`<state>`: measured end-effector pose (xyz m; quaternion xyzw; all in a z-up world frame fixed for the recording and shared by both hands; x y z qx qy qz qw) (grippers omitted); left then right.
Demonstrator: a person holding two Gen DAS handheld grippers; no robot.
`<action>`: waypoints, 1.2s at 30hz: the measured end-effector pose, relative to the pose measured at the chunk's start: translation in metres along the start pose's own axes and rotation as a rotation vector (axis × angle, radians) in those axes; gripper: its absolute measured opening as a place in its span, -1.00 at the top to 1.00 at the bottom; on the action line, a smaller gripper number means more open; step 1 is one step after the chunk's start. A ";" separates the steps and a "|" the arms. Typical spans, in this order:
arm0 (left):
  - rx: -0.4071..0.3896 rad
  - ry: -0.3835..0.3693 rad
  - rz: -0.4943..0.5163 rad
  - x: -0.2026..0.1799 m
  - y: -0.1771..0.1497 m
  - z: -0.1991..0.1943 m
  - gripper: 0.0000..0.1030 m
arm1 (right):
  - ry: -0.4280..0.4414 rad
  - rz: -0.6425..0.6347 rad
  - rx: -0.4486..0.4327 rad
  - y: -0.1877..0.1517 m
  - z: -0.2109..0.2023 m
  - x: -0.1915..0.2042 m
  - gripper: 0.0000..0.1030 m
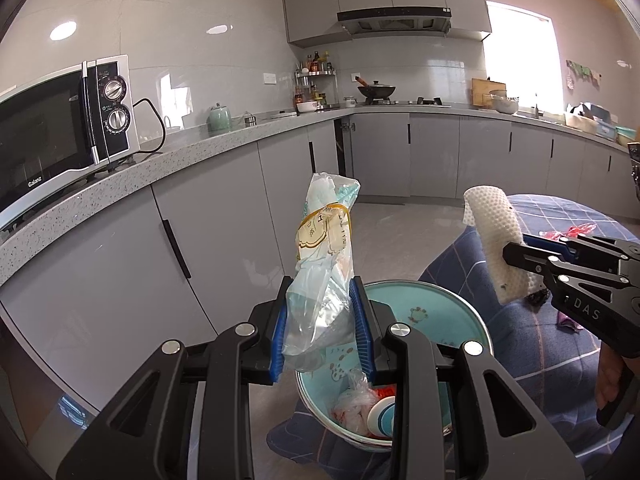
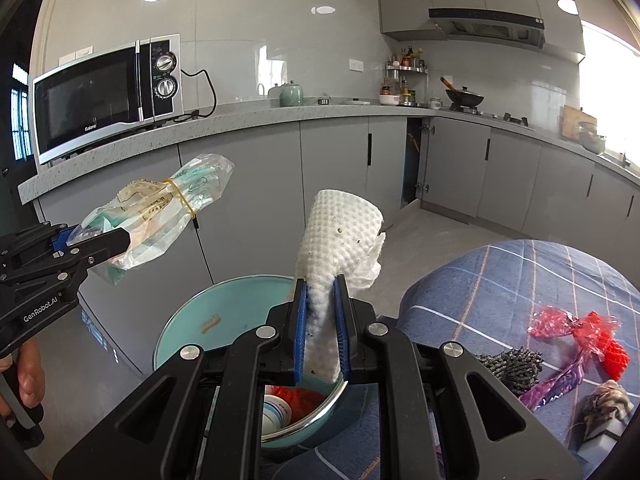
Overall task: Collect trash
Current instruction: 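Carry the clear bag and white sponge over the teal bin and release both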
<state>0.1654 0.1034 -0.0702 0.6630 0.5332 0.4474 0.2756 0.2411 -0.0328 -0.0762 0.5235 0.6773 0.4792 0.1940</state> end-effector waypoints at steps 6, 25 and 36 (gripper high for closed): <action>0.004 -0.003 0.000 -0.001 -0.001 0.002 0.44 | 0.004 -0.005 0.007 0.000 0.004 0.002 0.72; -0.002 -0.024 -0.001 -0.005 -0.001 0.004 -0.10 | 0.030 -0.039 0.053 -0.013 0.020 0.016 0.00; 0.017 -0.033 0.001 -0.006 -0.006 0.012 -0.19 | 0.015 -0.017 0.073 -0.022 0.022 0.007 -0.07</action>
Point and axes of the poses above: each gripper's, at about its wrist camera, not at the fingertips, and z roughly the way its jaws point, x to its left, y to its top, the point moved 2 cm from there along z, roughly the way its jaws point, and after that the axes turned 12 degrees about z, right-handed, at the moved point
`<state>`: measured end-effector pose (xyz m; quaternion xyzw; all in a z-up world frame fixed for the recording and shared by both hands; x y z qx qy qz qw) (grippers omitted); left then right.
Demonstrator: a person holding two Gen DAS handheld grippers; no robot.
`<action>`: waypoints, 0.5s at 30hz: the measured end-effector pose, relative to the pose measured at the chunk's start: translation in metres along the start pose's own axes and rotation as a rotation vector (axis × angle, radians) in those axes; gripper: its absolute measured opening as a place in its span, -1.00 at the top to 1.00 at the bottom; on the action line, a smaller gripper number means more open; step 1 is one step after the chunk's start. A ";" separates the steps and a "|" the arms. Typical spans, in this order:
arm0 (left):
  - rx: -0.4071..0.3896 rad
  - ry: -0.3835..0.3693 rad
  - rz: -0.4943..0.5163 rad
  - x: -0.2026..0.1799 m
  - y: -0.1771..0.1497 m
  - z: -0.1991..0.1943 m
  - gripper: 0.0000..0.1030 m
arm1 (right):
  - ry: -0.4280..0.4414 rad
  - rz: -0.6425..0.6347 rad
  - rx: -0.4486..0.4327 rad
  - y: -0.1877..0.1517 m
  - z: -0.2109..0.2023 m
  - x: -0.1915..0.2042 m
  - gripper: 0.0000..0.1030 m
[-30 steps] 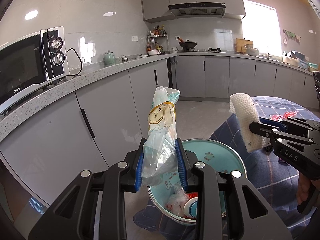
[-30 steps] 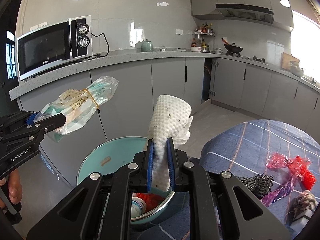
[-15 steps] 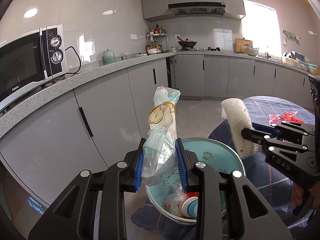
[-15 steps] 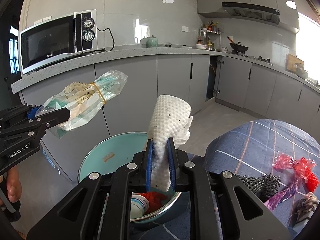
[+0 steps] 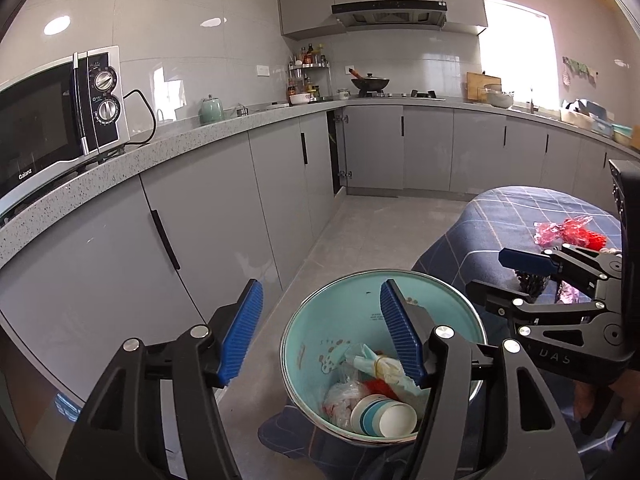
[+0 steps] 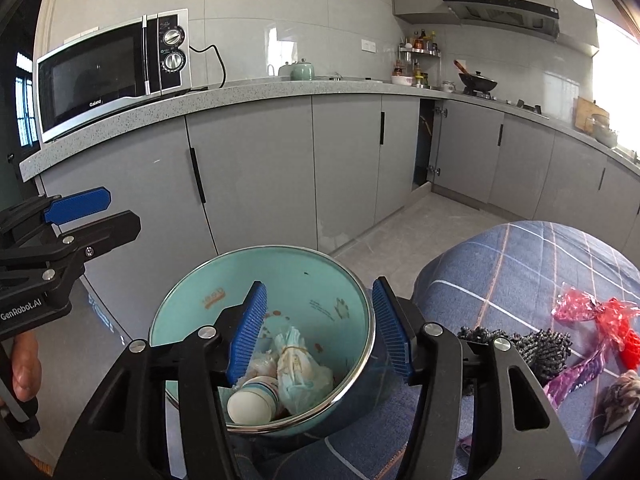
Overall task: Collect trash
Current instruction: 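Carry the clear bag and white sponge over the teal bin and release both, then move both open tools back over the trash on the table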
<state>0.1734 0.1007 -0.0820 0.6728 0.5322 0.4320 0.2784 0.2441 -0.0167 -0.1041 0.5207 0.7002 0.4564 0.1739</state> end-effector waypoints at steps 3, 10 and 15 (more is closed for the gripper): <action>-0.001 -0.002 0.000 0.000 0.000 0.000 -0.19 | -0.001 0.001 -0.001 -0.001 0.000 0.000 -0.07; -0.001 0.005 0.004 -0.003 -0.002 -0.001 -0.33 | -0.006 0.007 -0.011 -0.002 -0.006 -0.005 -0.09; 0.000 0.004 0.006 -0.005 -0.003 0.000 -0.38 | -0.015 0.010 -0.018 -0.003 -0.011 -0.008 -0.09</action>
Point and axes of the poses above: each gripper's, at about its wrist camera, not at the fingertips, and z roughly the way its jaws point, x to its left, y to its top, the point moved 2 cm from there along z, roughly the way its jaws point, and after that the axes turned 12 degrees about z, right-handed, at the moved point
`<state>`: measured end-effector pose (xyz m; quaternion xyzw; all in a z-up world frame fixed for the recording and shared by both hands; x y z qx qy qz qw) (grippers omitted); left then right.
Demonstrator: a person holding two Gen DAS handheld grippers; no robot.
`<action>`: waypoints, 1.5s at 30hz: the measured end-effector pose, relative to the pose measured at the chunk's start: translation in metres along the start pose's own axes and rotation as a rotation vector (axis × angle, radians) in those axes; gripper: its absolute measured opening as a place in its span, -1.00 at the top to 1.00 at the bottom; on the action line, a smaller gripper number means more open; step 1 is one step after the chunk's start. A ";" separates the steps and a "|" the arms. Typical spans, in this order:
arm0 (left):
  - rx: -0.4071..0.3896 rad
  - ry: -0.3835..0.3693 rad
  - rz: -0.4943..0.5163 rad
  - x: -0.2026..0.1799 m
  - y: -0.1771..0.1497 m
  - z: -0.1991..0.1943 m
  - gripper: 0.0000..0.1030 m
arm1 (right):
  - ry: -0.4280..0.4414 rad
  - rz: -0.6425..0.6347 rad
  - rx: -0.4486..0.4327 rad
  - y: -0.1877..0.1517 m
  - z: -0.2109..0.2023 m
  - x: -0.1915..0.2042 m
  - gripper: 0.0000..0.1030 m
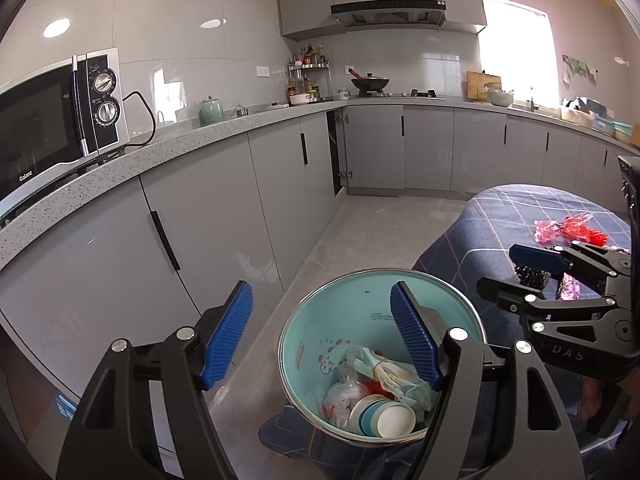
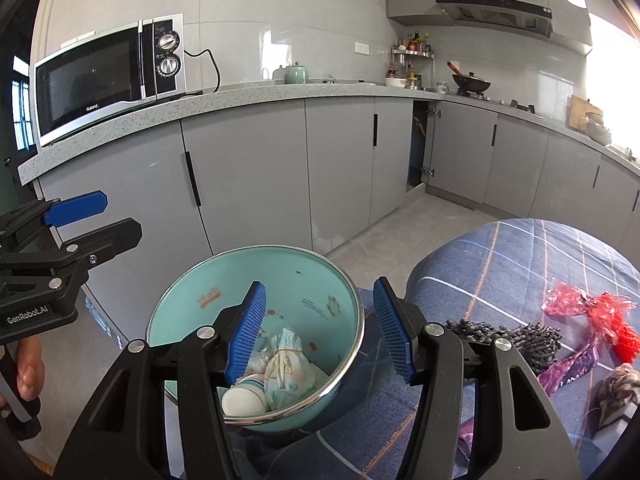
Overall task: Collect trash
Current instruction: 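Move both open tools back over the trash on the table, then grasp the purple wrapper with the left tool while the right tool grasps the striped cloth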
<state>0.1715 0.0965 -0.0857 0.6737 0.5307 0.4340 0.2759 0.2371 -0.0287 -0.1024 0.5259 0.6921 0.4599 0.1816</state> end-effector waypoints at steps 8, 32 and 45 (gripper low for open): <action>-0.003 -0.020 0.008 -0.009 0.003 -0.001 -0.47 | -0.023 -0.005 -0.023 0.000 -0.020 -0.007 -0.11; -0.031 -0.206 0.159 -0.157 0.052 0.029 -0.55 | -0.412 0.200 -0.122 -0.008 -0.129 -0.178 -0.18; 0.006 -0.263 0.217 -0.217 0.052 0.056 -0.55 | -0.506 0.330 0.084 -0.048 -0.117 -0.246 -0.14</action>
Point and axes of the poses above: each gripper's, at about its wrist camera, not at the fingertips, and z roughly the way its jaws point, x to its left, y to its top, the point moved 2 cm from there along z, roughly the way its jaws point, and after that the axes turned 12 degrees about z, right-handed, at the moved point
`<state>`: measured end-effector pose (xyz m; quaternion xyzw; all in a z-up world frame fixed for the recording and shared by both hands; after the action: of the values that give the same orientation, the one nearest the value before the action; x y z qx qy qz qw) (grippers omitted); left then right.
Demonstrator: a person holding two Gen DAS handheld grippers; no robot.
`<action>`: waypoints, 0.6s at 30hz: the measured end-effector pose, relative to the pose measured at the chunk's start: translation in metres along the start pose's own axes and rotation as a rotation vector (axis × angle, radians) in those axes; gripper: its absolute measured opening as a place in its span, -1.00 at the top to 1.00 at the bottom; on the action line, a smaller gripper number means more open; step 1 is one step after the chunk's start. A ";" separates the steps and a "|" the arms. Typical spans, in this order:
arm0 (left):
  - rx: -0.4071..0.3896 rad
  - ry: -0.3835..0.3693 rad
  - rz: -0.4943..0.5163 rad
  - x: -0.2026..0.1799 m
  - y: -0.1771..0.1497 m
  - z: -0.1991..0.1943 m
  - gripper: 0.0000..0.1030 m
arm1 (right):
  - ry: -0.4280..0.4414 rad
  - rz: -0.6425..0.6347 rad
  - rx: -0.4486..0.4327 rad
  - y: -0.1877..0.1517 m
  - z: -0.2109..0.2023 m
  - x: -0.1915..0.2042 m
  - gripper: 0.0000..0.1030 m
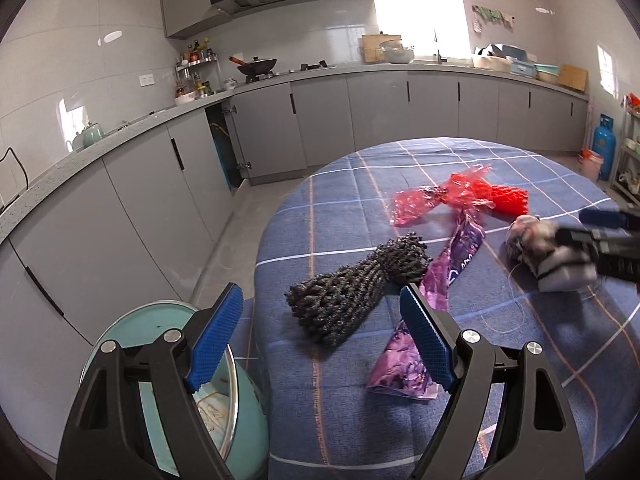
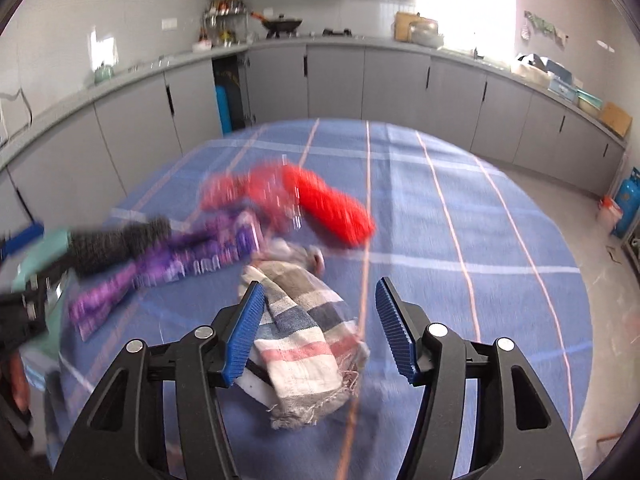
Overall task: Collect trash
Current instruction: 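Grasp the purple wrapper with the left tool while the right tool grasps the striped cloth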
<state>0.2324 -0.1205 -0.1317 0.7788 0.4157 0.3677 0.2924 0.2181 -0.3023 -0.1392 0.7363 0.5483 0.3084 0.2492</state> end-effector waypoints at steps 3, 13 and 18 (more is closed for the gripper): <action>0.003 -0.006 0.014 -0.005 -0.003 0.001 -0.55 | 0.013 -0.014 0.025 -0.012 -0.008 -0.004 -0.13; 0.003 -0.048 0.073 -0.034 0.007 0.008 -0.55 | 0.053 -0.018 0.059 0.012 0.008 0.014 -0.06; 0.008 -0.082 0.105 -0.044 0.009 0.017 -0.55 | 0.071 -0.033 0.106 0.008 0.020 0.020 0.48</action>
<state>0.2330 -0.1657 -0.1484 0.8152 0.3633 0.3485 0.2863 0.2419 -0.2862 -0.1432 0.7278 0.5847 0.3006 0.1952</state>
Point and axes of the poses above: each gripper's, at about its wrist camera, not at the fingertips, and z roughly the way its jaws point, x to its left, y to its top, the point moved 2 cm from there along z, roughly the way its jaws point, and after that the axes turned 12 degrees about z, right-handed, at the moved point
